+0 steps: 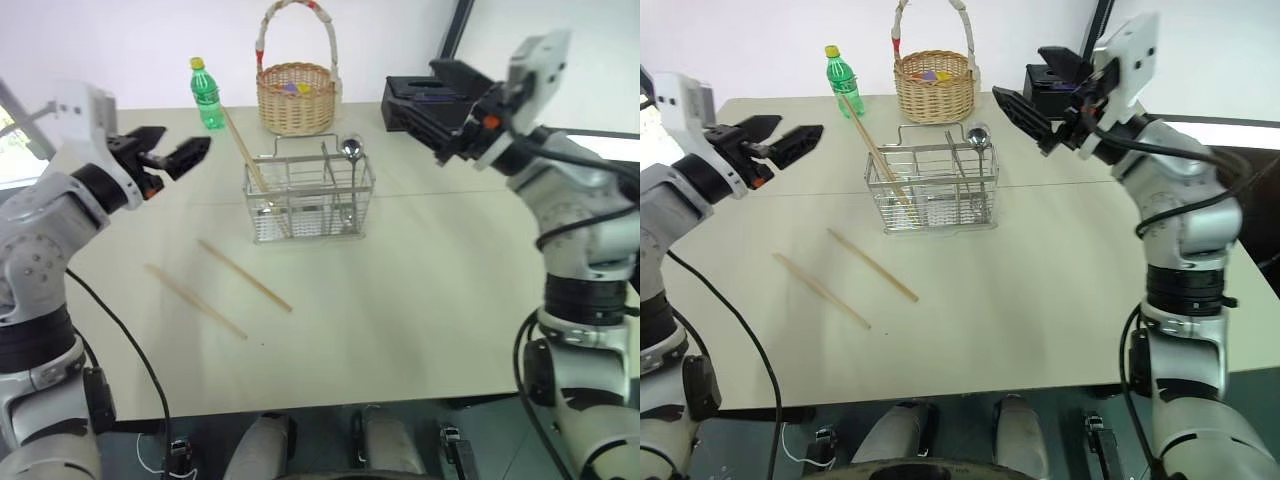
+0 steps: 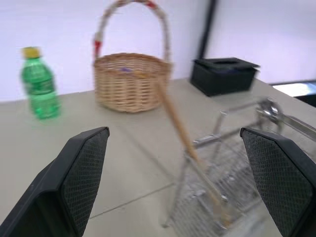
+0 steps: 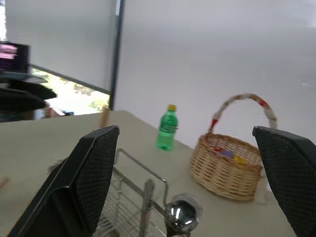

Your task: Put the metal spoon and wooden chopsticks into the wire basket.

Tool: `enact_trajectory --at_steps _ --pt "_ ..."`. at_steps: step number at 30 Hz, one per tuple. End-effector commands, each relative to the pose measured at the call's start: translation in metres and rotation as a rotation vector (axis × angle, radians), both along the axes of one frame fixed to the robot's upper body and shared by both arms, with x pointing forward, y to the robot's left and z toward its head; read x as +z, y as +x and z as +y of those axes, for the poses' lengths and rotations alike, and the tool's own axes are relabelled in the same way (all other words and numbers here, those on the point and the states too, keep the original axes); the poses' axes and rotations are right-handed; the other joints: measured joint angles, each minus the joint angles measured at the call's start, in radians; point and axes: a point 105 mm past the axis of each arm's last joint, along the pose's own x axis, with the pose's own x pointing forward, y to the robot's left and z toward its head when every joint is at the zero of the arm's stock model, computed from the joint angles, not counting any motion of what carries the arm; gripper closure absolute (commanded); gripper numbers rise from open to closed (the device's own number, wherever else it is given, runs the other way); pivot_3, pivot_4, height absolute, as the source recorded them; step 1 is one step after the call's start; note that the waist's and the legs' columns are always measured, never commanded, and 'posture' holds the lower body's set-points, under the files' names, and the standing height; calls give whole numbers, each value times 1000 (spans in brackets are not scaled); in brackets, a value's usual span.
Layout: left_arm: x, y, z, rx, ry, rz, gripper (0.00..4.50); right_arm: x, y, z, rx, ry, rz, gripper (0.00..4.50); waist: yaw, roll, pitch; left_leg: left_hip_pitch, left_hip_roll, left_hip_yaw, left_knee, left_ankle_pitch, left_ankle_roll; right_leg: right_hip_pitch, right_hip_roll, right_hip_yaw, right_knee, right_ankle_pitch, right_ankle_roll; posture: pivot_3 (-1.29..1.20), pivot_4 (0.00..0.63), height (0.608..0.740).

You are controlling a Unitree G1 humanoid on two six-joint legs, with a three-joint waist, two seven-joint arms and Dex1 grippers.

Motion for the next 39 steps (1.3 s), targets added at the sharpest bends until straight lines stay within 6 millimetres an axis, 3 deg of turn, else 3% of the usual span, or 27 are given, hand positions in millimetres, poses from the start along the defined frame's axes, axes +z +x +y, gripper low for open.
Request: enact_trajectory --at_steps 1,4,6,13,22,28,36,39 --pt "-26 -2 46 345 -165 209 0 -1 -41 4 207 -108 21 25 0 -2 -1 0 0 0 0 0 0 1 0 -1 0 0 0 0 150 661" --pt "-68 -13 66 590 -267 449 0 -27 -57 3 271 -198 112 25 1 -7 -2 1 0 0 0 0 1 2 0 -1 -1 0 1 0 150 661" --pt "-95 -21 67 711 -315 582 0 -45 -67 5 312 -240 175 25 3 -9 -3 1 0 0 1 0 0 2 0 -1 -1 0 1 0 150 661" --pt "-137 -30 55 828 -323 776 0 -65 -78 12 333 -253 224 25 23 -11 -2 0 1 1 2 -1 -5 1 -1 -1 -1 0 2 0 150 661" --pt "-156 -15 50 760 -301 923 0 -65 -84 16 314 -192 246 25 53 -13 -2 0 0 2 2 -1 -6 1 -1 -1 -1 1 2 0 150 661" --pt "-150 8 35 670 -259 920 0 -67 -86 15 285 -158 251 25 56 -12 -2 0 0 1 2 -1 -7 1 -1 -1 -1 1 2 0 150 661" --pt "-163 16 36 654 -182 977 0 -68 -86 17 248 -112 235 25 52 -9 -4 0 0 1 1 -1 -7 1 -1 -1 0 1 2 0 150 661" --pt "-163 18 37 660 -164 984 1231 -67 -86 17 238 -94 234 0 52 -8 -4 2 0 1 1 -1 -7 2 -1 -1 0 1 2 0 150 661"
